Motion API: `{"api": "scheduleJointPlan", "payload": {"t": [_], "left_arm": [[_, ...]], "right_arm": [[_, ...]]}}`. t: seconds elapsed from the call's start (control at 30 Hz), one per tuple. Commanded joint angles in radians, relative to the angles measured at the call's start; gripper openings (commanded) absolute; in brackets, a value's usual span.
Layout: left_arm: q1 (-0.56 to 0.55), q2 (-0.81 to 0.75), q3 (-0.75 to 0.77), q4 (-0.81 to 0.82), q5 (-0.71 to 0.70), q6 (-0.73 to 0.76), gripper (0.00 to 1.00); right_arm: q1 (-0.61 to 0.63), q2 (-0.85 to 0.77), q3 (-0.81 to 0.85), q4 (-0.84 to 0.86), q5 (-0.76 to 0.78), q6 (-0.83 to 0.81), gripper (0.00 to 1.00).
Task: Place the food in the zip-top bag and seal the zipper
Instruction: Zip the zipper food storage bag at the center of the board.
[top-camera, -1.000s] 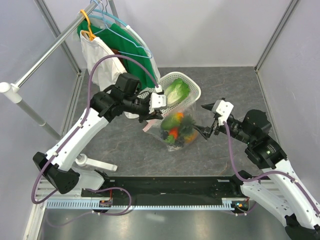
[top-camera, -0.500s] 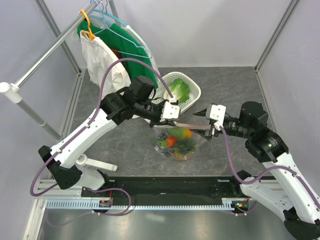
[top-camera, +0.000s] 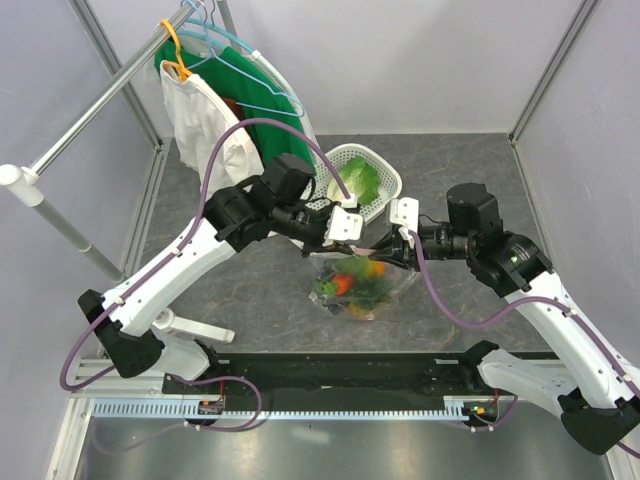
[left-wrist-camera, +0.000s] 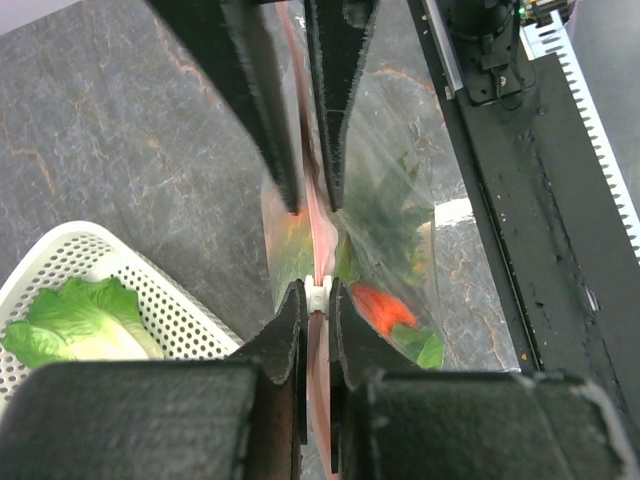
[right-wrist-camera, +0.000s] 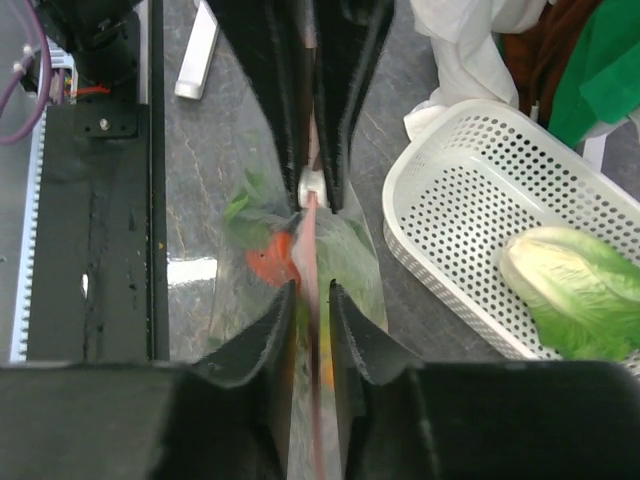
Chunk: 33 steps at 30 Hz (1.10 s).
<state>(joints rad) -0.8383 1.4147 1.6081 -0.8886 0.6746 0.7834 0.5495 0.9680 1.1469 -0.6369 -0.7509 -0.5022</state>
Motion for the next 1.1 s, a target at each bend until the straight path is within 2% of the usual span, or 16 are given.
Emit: {"api": "scheduleJointPlan", "payload": {"t": [0.0,0.1,0.27,0.37,0.47,0.57,0.83,0.87,0.93,0.97,1.03,1.07], "left_arm": [[-0.007,0.009,0.019,0.028,-0.027,-0.036,0.02],[-0.007,-0.011,-0.013,0.031,-0.053,-0.052,0.02],[0.021,-0.092,-0.100,0.053,-0.107,-0.072,0.03],[0.080,-0.127,-0.129,0.053,-0.122,-0.085,0.04],[0.184,-0.163,-0.175,0.056,-0.122,-0.070,0.04],[0.229,-0.197,-0.211,0.066,-0.112,-0.068,0.04],[0.240,-0.214,-0.203,0.106,-0.060,-0.137,0.14],[0.240,-0.212,-0.198,0.115,-0.050,-0.147,0.25],[0.240,-0.200,-0.182,0.122,-0.029,-0.185,0.41],[0.240,-0.197,-0.171,0.128,-0.020,-0.220,0.57],[0.240,-0.189,-0.159,0.146,0.006,-0.260,0.65],[0.240,-0.189,-0.151,0.152,0.011,-0.304,0.76]], "right_arm": [[0.036,0.015,0.079,-0.046,0.056,-0.013,0.19],[0.052,0.008,0.086,-0.059,0.125,-0.009,0.01],[0.050,-0.028,0.089,-0.076,0.229,0.014,0.00],[0.052,-0.049,0.093,-0.084,0.295,0.039,0.00],[0.052,-0.072,0.088,-0.083,0.378,0.071,0.00],[0.052,-0.095,0.085,-0.086,0.423,0.106,0.00],[0.050,-0.137,0.077,-0.063,0.444,0.189,0.00],[0.052,-0.138,0.077,-0.063,0.443,0.194,0.00],[0.053,-0.135,0.089,-0.066,0.450,0.208,0.00],[0.052,-0.134,0.096,-0.076,0.472,0.206,0.00],[0.052,-0.126,0.115,-0.083,0.518,0.217,0.00],[0.050,-0.127,0.122,-0.089,0.541,0.218,0.00]]}}
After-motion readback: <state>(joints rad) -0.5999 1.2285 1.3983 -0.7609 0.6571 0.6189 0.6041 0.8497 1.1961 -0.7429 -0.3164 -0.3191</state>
